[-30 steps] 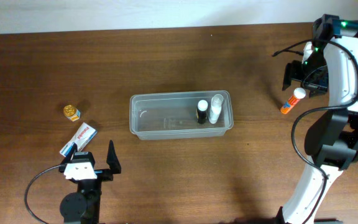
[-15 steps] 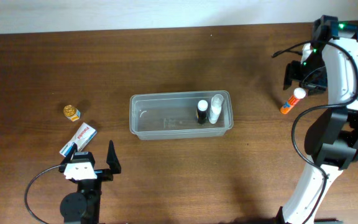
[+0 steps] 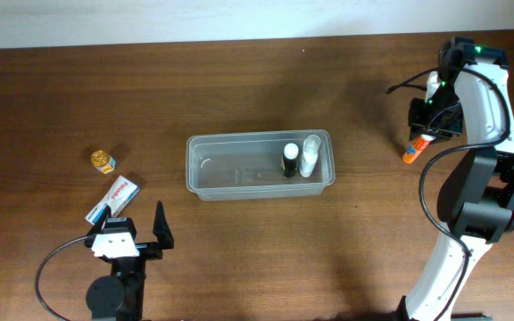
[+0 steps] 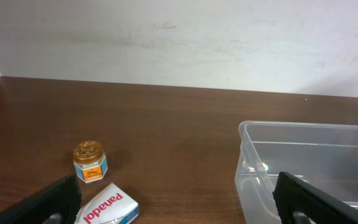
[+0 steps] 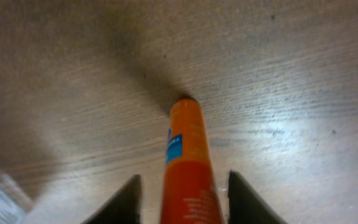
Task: Pack container
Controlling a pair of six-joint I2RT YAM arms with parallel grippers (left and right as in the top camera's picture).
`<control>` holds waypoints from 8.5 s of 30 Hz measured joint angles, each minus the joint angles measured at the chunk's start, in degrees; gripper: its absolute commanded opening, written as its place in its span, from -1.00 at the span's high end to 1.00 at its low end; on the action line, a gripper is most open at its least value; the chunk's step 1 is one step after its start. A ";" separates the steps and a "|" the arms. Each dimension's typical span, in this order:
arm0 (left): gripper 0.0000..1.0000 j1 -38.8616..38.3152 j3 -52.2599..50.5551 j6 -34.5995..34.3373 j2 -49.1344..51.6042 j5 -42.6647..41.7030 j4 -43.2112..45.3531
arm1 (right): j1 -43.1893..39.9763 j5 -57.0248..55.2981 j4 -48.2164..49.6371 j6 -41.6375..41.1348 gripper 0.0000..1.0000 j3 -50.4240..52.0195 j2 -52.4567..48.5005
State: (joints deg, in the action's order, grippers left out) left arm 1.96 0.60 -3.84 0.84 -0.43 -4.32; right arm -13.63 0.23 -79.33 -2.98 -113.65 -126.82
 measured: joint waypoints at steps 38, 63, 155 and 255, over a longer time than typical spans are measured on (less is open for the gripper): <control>-1.00 0.00 0.00 0.00 0.00 0.00 0.00 | 14.71 4.22 -17.66 0.00 0.69 -16.90 11.65; -0.99 0.00 0.00 0.00 0.00 0.00 0.00 | 34.16 6.43 -16.06 -2.29 0.69 -8.41 18.18; -0.99 0.00 0.00 0.00 0.00 0.00 0.00 | 38.23 -0.22 3.43 -3.19 -0.31 10.40 18.25; -0.99 5.55 95.01 8.57 87.78 -0.37 -70.16 | -3.28 -1.53 -11.15 -15.28 -0.97 -7.02 18.67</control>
State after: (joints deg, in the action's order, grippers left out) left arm 7.51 95.61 4.73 88.62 -0.80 -74.48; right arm -16.91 -1.30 -90.48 -18.26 -120.66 -108.16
